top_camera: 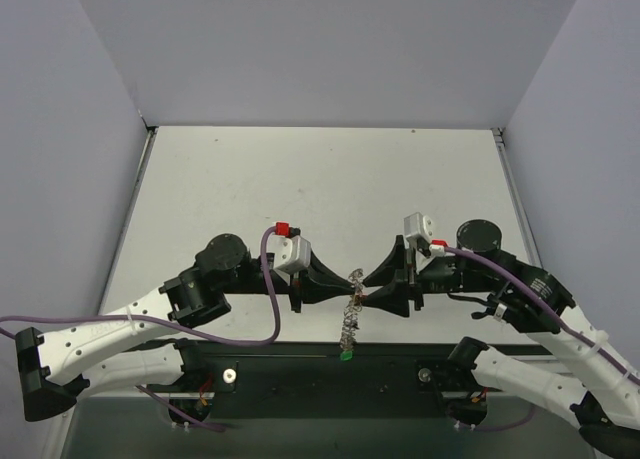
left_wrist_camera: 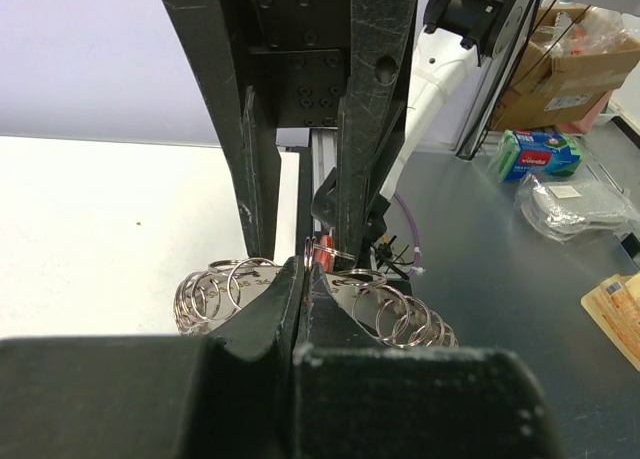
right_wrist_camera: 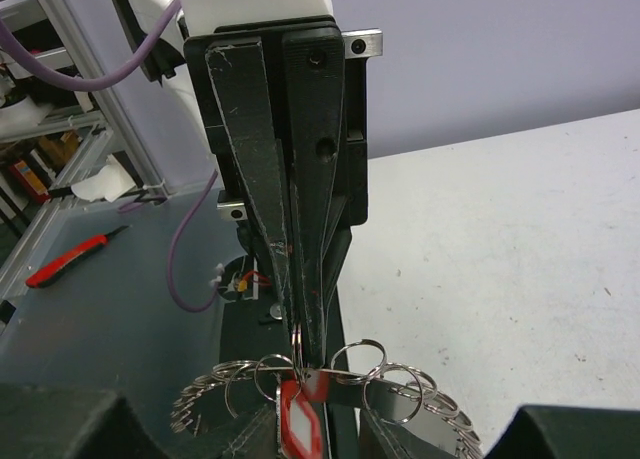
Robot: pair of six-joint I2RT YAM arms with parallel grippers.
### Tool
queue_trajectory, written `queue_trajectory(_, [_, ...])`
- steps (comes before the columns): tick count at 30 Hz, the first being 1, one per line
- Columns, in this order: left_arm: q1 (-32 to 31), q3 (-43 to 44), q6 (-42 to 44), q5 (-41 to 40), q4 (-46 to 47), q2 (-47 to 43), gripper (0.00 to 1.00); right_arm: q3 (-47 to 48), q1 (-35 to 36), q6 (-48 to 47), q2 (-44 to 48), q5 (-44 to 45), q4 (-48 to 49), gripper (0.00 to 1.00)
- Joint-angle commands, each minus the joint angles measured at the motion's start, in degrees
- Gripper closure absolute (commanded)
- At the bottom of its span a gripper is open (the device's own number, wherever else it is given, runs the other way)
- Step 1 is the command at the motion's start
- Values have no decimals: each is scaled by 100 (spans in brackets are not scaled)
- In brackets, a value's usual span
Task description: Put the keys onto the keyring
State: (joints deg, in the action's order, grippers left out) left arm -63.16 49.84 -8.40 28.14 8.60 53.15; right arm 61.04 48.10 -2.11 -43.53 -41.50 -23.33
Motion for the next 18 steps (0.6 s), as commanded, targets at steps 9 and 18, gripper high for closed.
queue_trajectory(9, [31, 245, -100, 130, 607, 3, 100, 5, 33, 44, -68, -201, 391, 100])
queue_trajectory(18, [40, 61, -249, -54, 1082, -102, 100, -57, 33, 79, -24, -166, 373, 100])
